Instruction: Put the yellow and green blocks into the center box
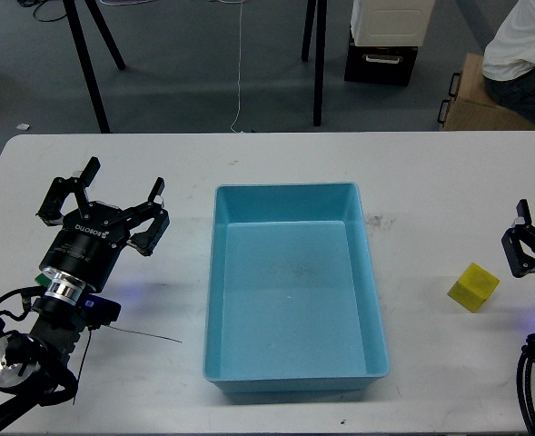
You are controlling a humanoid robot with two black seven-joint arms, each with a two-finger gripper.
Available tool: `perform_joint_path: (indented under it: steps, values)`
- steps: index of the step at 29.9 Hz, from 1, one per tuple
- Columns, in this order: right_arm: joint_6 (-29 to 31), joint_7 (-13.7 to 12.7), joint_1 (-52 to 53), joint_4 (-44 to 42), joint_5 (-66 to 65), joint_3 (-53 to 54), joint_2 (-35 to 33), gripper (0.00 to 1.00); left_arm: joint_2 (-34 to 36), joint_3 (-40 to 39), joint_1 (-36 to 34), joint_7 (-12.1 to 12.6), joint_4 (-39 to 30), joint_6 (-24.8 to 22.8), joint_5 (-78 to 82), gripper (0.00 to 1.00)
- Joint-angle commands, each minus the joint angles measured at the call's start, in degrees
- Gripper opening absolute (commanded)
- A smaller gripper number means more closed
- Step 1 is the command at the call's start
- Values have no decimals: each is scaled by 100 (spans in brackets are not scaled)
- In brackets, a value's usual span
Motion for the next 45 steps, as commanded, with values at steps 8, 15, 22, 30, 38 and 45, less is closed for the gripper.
perform_joint_path:
  steps: [8, 15, 22, 30, 38, 45]
  values:
    - [105, 8, 86, -308, -584, 96, 0, 99, 5, 9, 10, 1, 8, 34, 10, 100]
    - [88, 332, 858, -405, -4010, 290, -1088, 99, -4, 9, 10, 1, 8, 60, 10, 100]
    - [-324, 1079, 1852, -423, -6526, -438, -2608, 95, -21, 9, 10, 1, 17, 60, 1, 100]
    - [-396, 2834, 3108, -1002, -9145, -2678, -4569, 97, -39, 9, 28, 1, 17, 69, 1, 100]
    - [122, 2834, 5682, -1495, -10439, -5964, -6160, 97, -39, 9, 19, 1, 26, 78, 1, 100]
    - [343, 2834, 7643, -1486, -11178, -8786, -6381, 97, -48, 9, 19, 1, 26, 69, 1, 100]
